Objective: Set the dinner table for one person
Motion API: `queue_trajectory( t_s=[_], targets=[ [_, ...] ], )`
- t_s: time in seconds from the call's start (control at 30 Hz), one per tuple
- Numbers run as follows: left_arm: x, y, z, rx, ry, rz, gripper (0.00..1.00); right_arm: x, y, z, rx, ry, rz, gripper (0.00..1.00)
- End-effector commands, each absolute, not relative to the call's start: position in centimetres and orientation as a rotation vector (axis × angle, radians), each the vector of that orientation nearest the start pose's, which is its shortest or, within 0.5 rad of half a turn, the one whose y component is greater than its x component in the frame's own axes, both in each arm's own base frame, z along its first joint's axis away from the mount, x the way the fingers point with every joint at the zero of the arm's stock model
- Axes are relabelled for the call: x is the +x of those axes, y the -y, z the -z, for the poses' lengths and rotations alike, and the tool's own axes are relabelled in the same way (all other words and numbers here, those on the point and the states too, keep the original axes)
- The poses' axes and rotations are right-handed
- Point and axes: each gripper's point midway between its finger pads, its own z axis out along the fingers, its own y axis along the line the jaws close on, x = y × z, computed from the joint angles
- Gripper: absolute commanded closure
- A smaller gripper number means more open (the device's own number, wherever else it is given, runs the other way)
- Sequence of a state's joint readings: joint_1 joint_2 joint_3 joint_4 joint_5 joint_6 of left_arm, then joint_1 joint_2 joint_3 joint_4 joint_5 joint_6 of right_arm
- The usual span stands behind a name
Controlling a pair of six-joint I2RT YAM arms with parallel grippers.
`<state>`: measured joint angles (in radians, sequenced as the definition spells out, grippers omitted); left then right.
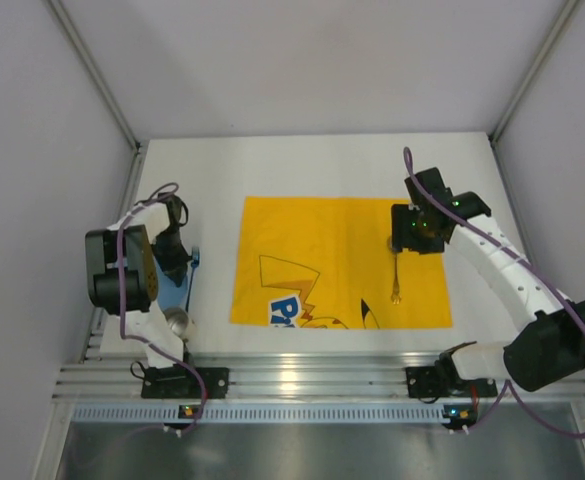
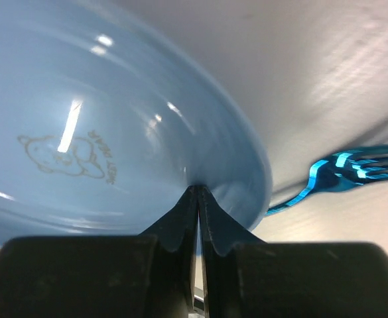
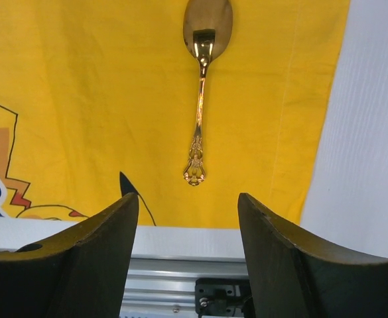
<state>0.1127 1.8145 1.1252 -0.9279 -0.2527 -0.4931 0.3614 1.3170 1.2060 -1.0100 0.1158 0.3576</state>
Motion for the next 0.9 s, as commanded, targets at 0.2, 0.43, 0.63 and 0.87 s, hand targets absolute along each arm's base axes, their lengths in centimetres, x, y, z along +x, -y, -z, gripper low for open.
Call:
queue_trajectory(
  t_s=[0.2, 0.43, 0.63, 0.87],
  targets=[
    [36.6, 5.0, -0.4, -0.618, -2.889, 0.235, 0.94, 25.9, -8.3, -17.4, 0.053, -2.634, -0.041, 0.38],
    [41.0, 5.6, -5.5, -0.539, -2.807, 0.164, 0.84, 25.3, -7.7, -17.3, 0.084, -2.614, -0.032, 0.38],
    [41.0, 3.0, -9.2, -0.507, -2.754, -0.040, 0.38, 24.2, -7.5, -15.9, 0.109, -2.623, -0.040, 0.38],
    [39.0, 4.7, -11.9, -0.337, -2.710, -0.122, 0.29, 24.6, -7.9, -15.1, 0.107, -2.634, -0.056, 0.38]
  ],
)
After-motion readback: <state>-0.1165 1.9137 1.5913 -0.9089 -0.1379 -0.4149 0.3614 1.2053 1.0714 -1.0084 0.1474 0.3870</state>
